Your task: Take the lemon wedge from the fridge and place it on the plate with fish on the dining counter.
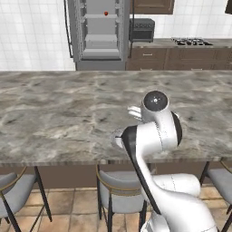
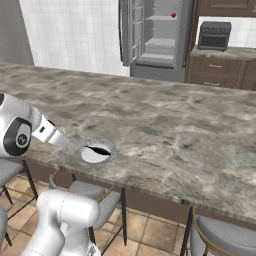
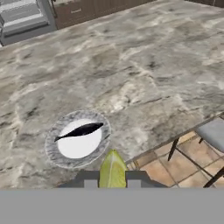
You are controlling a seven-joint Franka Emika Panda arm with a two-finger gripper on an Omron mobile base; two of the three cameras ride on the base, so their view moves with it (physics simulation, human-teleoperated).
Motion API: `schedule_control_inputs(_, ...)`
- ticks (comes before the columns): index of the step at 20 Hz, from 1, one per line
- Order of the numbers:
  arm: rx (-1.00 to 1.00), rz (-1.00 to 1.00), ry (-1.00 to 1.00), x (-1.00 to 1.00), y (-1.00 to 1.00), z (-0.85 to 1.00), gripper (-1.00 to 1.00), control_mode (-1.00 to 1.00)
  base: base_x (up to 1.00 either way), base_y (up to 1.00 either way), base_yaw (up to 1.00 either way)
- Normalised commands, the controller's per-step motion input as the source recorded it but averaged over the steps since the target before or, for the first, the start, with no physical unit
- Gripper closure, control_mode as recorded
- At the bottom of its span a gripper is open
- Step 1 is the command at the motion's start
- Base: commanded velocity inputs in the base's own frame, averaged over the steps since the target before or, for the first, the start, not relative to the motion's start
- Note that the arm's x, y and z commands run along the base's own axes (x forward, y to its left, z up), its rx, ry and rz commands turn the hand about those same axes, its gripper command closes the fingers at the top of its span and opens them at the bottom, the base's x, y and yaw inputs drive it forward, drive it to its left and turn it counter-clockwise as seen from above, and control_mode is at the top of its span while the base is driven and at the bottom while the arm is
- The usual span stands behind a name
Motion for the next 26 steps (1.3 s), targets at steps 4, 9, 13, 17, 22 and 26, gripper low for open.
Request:
schedule_control_inputs(4,0.09,-0.49,0.14,0.44,0.36,-0.18,1.00,-1.00,0.00,0.00,0.00)
schedule_control_inputs(9,0.48,-0.28,0.31,0.66,-0.58,-0.28,1.00,-1.00,0.00,0.00,0.00)
schedule_control_inputs(13,0.43,-0.12,0.21,0.61,-0.75,-0.25,1.00,-1.00,0.00,0.00,0.00)
schedule_control_inputs(17,0.04,0.00,0.00,0.15,0.00,-0.21,1.00,-1.00,0.00,0.00,0.00)
schedule_control_inputs(22,0.13,0.00,0.00,0.44,0.06,-0.54,1.00,-1.00,0.00,0.00,0.00)
schedule_control_inputs(26,0.06,0.00,0.00,0.44,0.27,-0.51,1.00,-1.00,0.00,0.00,0.00)
